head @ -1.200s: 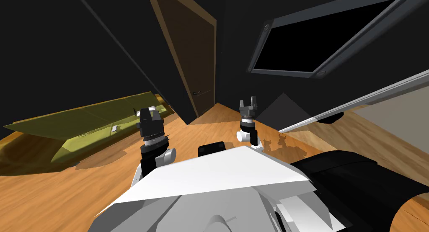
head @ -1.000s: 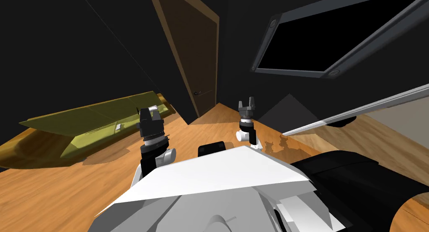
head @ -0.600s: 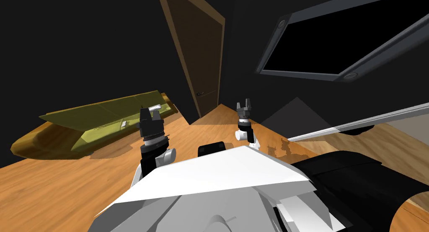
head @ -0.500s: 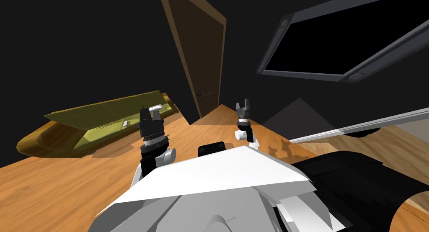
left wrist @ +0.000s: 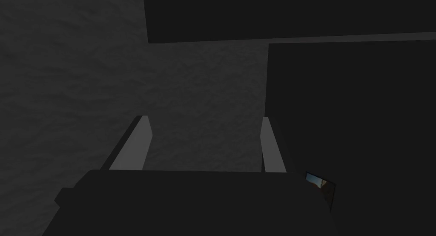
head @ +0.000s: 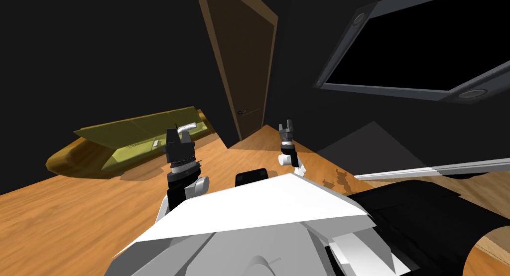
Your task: Pull the door open
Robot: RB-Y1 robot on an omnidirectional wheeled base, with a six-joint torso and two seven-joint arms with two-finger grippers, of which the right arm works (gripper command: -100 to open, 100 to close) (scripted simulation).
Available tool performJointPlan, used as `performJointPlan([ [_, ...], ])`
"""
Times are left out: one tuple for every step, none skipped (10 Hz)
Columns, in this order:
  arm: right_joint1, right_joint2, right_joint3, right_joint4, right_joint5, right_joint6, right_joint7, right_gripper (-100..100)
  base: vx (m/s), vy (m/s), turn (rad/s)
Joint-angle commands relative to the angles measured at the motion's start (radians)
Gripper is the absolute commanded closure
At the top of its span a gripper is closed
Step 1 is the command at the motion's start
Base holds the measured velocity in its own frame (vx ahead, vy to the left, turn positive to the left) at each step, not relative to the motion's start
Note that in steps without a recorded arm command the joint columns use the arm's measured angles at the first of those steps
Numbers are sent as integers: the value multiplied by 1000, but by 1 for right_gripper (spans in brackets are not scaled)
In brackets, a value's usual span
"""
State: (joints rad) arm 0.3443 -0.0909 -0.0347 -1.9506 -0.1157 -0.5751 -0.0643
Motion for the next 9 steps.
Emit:
performJointPlan([
  [-14, -7, 0, 39, -1, -6, 0, -100, 89, -15, 122],
  [-23, -10, -1, 61, -1, -7, 0, -100, 83, -20, 134],
  [-32, -13, -1, 82, -2, -8, 1, -100, 85, -10, 107],
  [-41, -17, -1, 104, -2, -9, 1, -100, 94, -9, 109],
  [-51, -21, -1, 128, -3, -11, 1, -100, 97, -21, 128],
  [-62, -24, -1, 152, -3, -12, 2, -100, 89, -23, 154],
  [-72, -28, -1, 176, -4, -14, 2, -100, 94, -18, 150],
  [-82, -32, -2, 200, -4, -15, 3, -100, 105, -19, 104],
  [-92, -35, -2, 225, -4, -16, 3, -100, 94, -30, 137],
])
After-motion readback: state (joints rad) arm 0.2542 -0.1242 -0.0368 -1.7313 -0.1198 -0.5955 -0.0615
